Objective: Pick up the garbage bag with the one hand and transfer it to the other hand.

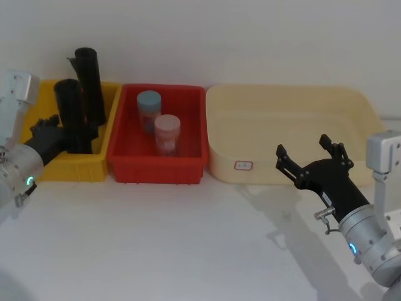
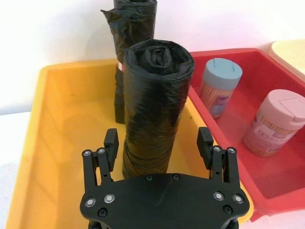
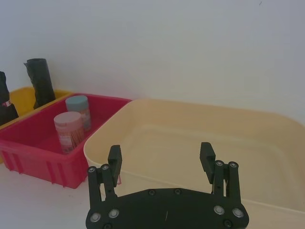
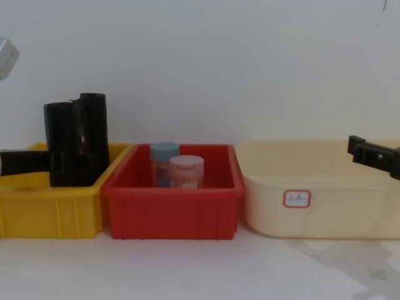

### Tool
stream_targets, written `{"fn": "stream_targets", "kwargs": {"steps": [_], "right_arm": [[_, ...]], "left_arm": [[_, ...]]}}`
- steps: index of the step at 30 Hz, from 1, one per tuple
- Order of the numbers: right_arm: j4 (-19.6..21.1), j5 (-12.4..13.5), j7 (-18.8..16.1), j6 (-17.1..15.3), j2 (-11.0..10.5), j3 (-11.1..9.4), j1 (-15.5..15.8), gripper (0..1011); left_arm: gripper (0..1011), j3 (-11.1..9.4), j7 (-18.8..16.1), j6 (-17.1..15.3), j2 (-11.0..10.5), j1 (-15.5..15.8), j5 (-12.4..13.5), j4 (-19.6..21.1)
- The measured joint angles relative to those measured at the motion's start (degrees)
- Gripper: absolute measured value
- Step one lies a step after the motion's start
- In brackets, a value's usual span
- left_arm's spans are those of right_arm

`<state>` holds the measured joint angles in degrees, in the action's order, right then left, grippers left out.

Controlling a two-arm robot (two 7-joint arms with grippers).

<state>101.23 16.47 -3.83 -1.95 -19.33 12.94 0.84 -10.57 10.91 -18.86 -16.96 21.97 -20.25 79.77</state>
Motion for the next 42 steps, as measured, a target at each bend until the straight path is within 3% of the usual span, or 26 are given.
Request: {"fn": "stream_targets", "kwargs": {"steps": [18, 26, 42], "right_arm": [[0.0, 0.0, 0.0, 0.0, 0.0, 0.0, 0.0, 1002], [0.0, 0.0, 0.0, 0.0, 0.0, 0.0, 0.0, 1001], [0.0, 0.0, 0.0, 0.0, 0.0, 0.0, 0.0, 1001]], "left_arm": [[1002, 0.27, -1.08, 4.71, 1.31, 2.3, 2.25, -5.53], [1001, 0.12, 1.23, 7.26, 2.16, 3.99, 2.26, -9.16], [1002, -0.59, 3.79, 8.57, 2.82, 5.71, 1.59, -12.68]]}}
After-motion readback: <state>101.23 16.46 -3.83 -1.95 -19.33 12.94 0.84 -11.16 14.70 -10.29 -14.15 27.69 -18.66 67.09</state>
